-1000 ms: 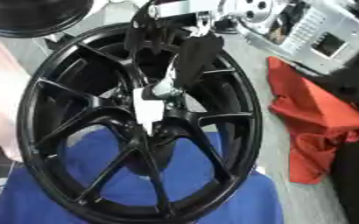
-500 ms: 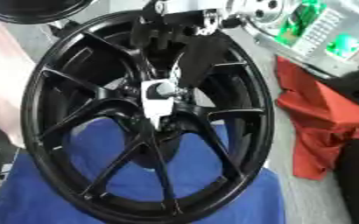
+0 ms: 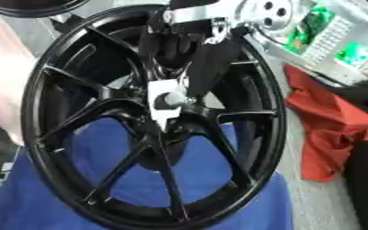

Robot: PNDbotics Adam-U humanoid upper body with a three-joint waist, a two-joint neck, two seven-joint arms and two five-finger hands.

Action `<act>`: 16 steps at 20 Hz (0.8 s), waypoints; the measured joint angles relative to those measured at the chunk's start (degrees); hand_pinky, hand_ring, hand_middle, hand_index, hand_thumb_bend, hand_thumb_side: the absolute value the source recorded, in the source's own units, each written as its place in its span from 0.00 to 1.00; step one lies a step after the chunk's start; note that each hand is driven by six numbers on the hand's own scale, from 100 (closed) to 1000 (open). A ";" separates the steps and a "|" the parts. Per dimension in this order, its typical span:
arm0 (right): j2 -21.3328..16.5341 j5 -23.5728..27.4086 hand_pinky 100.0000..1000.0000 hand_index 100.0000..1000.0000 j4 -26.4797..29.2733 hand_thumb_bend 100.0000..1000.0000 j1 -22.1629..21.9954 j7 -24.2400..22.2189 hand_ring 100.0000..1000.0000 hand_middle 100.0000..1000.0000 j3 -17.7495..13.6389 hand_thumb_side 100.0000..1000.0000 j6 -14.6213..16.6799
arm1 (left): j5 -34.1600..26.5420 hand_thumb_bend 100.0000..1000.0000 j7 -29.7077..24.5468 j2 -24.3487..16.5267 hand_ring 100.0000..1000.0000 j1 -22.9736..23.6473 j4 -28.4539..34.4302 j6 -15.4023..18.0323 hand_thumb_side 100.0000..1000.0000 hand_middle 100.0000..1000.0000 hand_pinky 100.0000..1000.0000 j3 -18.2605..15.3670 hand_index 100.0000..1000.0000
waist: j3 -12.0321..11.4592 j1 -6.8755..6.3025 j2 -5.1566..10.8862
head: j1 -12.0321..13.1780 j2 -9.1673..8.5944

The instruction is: Pull the pin out of the wheel hub.

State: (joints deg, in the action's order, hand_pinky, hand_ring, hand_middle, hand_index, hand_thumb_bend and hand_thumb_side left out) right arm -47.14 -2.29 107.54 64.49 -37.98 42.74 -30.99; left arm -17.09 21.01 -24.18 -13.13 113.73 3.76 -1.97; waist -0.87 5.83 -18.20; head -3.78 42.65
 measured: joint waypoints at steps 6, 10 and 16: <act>0.04 -0.57 0.76 0.81 -0.61 0.45 -1.44 -0.31 0.75 0.77 0.01 0.16 -0.28 | 0.02 0.05 0.00 0.00 0.67 -0.01 0.00 0.00 0.76 0.60 0.81 0.00 0.72 | -0.37 -0.03 -0.74 | -0.42 -0.88; 0.55 -1.14 0.76 0.81 -1.14 0.45 -1.69 -0.41 0.75 0.76 0.01 0.16 -0.29 | 0.03 0.05 0.00 0.00 0.67 -0.07 0.00 0.00 0.76 0.60 0.81 0.01 0.72 | -0.61 -0.03 -1.31 | -0.46 -1.06; 0.98 -1.57 0.75 0.81 -1.67 0.45 -2.52 -0.56 0.75 0.76 0.01 0.16 -0.15 | 0.10 0.05 0.00 0.00 0.66 -0.27 0.00 0.00 0.76 0.60 0.81 0.02 0.72 | -0.78 -0.02 -1.90 | -0.46 -1.50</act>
State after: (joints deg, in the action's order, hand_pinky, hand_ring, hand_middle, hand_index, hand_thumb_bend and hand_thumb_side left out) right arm -46.16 -3.86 105.87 61.96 -38.54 42.74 -31.14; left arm -16.99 21.01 -24.17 -13.40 113.73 3.76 -1.96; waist -1.65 5.81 -20.11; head -4.25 41.16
